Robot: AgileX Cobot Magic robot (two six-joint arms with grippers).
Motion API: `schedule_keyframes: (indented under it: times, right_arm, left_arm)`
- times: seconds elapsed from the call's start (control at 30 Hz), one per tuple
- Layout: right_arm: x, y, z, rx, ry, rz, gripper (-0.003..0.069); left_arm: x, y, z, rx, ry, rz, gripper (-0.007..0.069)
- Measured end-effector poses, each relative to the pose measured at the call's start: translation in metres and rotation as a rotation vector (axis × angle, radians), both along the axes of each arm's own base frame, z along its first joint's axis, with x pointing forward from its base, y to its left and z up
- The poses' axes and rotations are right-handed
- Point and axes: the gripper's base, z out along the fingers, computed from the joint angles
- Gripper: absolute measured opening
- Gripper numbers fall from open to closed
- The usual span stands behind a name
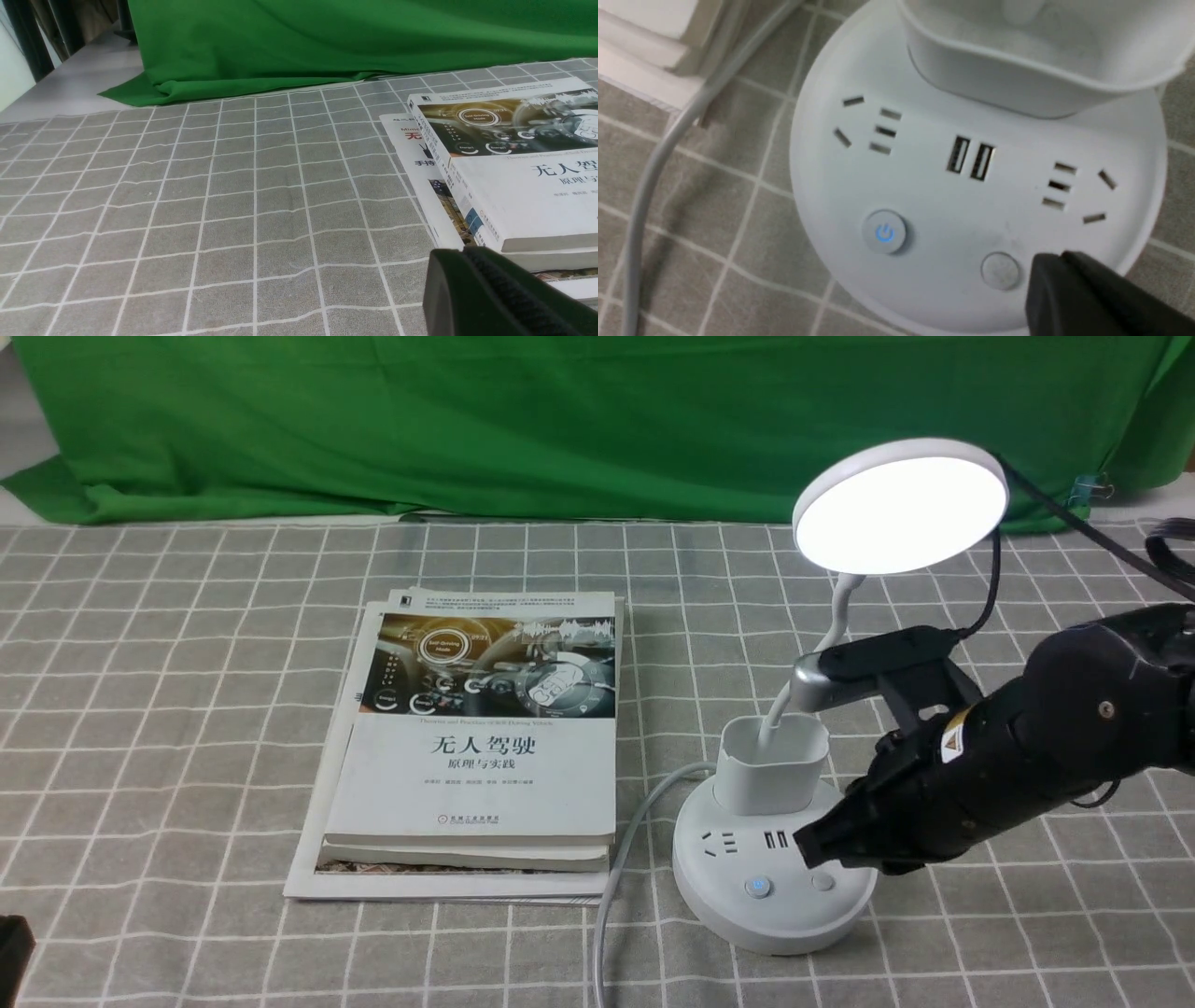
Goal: Turn off the desk lamp on the grey coffee tablecloth by hand.
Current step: 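Press the power button on the lamp base to turn the lamp off with the right gripper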
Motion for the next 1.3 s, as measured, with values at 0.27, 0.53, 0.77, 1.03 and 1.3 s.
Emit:
schedule_keyframes:
  times: [0.27, 0.53, 0.77, 1.03, 1.3]
  right_arm:
    - [-0.001, 0.004, -0.007, -0.001, 0.046, -0.018, 0.0025]
    - [0.007, 0.009, -0.025, -0.005, 0.089, -0.037, 0.0025]
    - [0.005, 0.009, -0.02, 0.004, 0.086, -0.046, 0.0025]
    - [0.005, 0.008, -0.009, 0.047, 0.028, -0.066, 0.0025]
    - [0.009, 0.01, -0.03, 0.035, 0.049, -0.075, 0.0025]
  left_arm:
    - [0.0, 0.0, 0.0, 0.0, 0.0, 0.0, 0.0001]
    - [0.0, 0.0, 0.0, 0.0, 0.0, 0.0, 0.0001]
    - [0.0, 0.0, 0.0, 0.0, 0.0, 0.0, 0.0001]
    - [0.0, 0.0, 0.0, 0.0, 0.0, 0.0, 0.0001]
    - [0.0, 0.0, 0.0, 0.0, 0.0, 0.0, 0.0001]
